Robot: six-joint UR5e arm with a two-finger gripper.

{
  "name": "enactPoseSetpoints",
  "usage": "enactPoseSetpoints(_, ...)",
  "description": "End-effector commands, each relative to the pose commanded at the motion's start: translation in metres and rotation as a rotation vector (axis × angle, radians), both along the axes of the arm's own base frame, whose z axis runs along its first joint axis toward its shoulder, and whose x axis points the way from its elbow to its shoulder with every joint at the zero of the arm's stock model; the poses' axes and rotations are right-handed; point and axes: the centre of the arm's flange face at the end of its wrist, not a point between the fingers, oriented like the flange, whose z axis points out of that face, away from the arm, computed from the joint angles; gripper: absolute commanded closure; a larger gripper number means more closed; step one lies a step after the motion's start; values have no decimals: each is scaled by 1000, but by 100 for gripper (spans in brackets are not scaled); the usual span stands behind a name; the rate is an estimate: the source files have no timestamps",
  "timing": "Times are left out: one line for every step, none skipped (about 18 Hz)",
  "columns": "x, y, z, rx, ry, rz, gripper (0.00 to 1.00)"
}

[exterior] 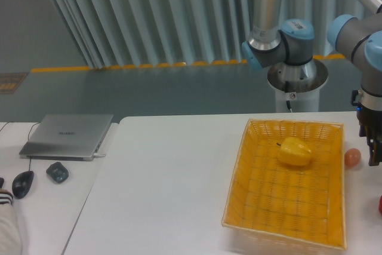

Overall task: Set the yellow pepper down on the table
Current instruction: 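Move the gripper over the basket toward the yellow pepper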

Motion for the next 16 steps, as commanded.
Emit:
enactPoseSetpoints(0,0,1,0,2,0,0)
enactPoseSetpoints(1,-1,2,0,3,0,0)
enactPoseSetpoints(1,0,3,1,5,-2,0)
enactPoseSetpoints(2,0,4,2,6,-2,0)
enactPoseSetpoints(4,1,5,3,7,-8,0)
enactPoseSetpoints(5,1,5,3,5,-11,0)
enactPoseSetpoints(7,2,3,2,3,-15,0)
enactPoseSetpoints(13,5,0,-2,-3,-21,0)
enactPoseSetpoints(22,8,-2,-3,-5,-32,0)
enactPoseSetpoints(27,8,1,3,4,-34,0)
enactPoseSetpoints(29,9,-2,5,4,-35,0)
enactPoseSetpoints(32,10,-2,12,12,-28,0)
enactPoseSetpoints(39,11,4,19,24,-32,0)
enactPoseSetpoints(44,13,7,22,29,-41,0)
enactPoseSetpoints(46,15,10,27,39,-55,0)
enactPoseSetpoints(52,19,9,26,34,-69,0)
